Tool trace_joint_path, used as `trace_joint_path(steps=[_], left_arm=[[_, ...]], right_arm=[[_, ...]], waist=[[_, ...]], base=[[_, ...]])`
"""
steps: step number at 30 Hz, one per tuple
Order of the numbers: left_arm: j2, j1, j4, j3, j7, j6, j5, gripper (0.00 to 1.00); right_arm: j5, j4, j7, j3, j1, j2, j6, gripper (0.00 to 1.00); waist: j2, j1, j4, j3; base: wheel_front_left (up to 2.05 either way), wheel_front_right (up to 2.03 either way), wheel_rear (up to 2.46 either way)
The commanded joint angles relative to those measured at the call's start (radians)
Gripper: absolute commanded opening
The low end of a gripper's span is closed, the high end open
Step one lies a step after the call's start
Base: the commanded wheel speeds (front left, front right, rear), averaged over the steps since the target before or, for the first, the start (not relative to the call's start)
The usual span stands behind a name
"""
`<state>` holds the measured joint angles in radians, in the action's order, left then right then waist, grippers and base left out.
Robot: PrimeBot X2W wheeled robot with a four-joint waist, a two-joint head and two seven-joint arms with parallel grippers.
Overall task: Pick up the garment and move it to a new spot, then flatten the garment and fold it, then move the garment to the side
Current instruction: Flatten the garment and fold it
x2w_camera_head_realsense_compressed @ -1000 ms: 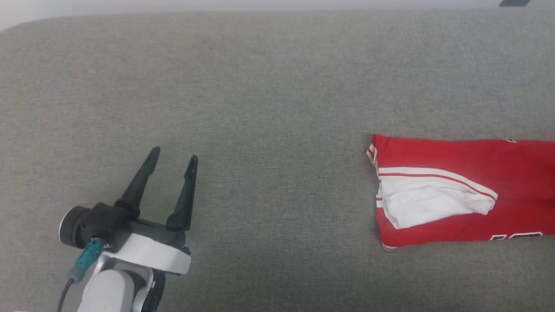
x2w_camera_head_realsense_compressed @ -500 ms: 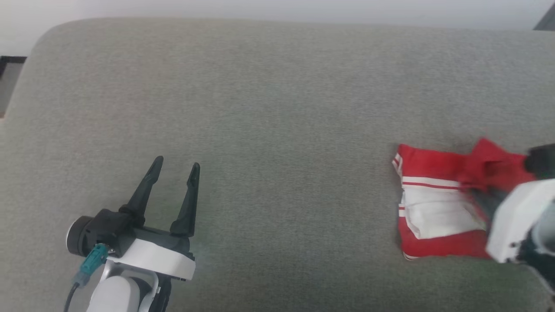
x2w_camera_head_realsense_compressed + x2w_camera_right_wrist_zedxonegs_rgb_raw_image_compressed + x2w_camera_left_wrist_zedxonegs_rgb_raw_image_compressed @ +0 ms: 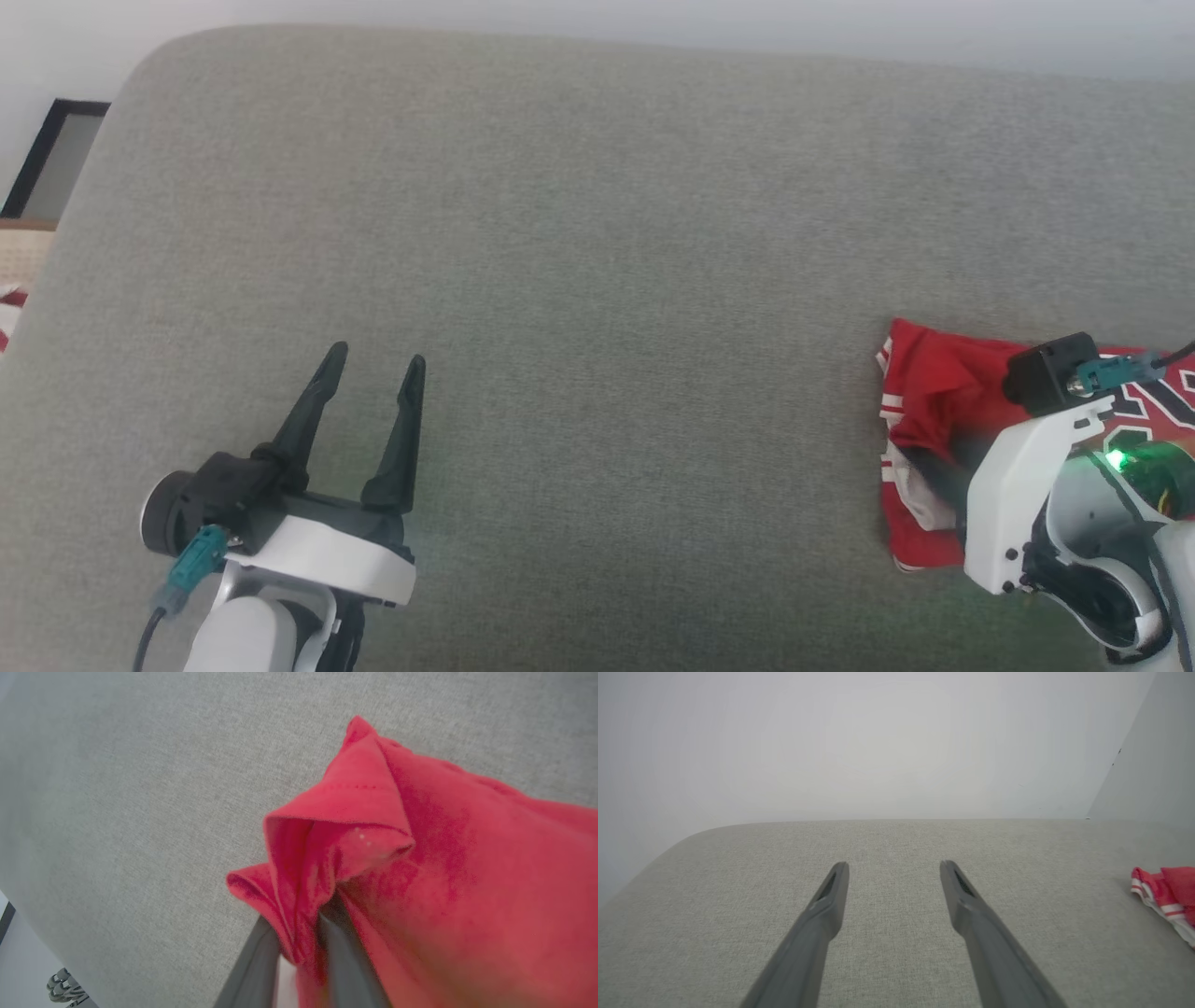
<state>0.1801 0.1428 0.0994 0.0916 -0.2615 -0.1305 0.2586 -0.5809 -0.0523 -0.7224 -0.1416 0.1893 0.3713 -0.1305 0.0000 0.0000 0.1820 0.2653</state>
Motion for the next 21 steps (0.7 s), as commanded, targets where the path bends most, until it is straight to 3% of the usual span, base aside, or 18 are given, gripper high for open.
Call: trace_joint_path(steps=[1, 2, 10, 21], left_arm=[[0.001, -0.011, 0.002, -0.005, -0.005, 0.001, 0.01, 1.0], [0.002, -0.014, 0.004, -0.006, -0.004, 0.001, 0.01, 1.0], [0.007, -0.031, 0.045, -0.039, -0.004, 0.001, 0.046, 1.0], [0.007, -0.053, 0.143, -0.077, -0.004, 0.0, 0.11, 1.0]], right_arm=[[-0.008, 0.002, 0.01, -0.004, 0.011, 0.0, 0.0, 0.81], [-0.015, 0.004, 0.022, -0.005, 0.013, -0.002, 0.0, 1.0], [-0.06, 0.017, 0.194, 0.043, 0.024, 0.038, 0.0, 1.0], [-0.015, 0.246, 0.704, 0.051, 0.035, 0.107, 0.0, 1.0]], waist=[[0.0, 0.0, -0.006, -0.004], [0.0, 0.0, -0.012, -0.008], [0.0, 0.0, -0.102, -0.055], [0.0, 0.0, -0.173, -0.135]], base=[[0.0, 0.0, 0.0], [0.0, 0.0, 0.0], [0.0, 0.0, 0.0], [0.0, 0.0, 0.0]])
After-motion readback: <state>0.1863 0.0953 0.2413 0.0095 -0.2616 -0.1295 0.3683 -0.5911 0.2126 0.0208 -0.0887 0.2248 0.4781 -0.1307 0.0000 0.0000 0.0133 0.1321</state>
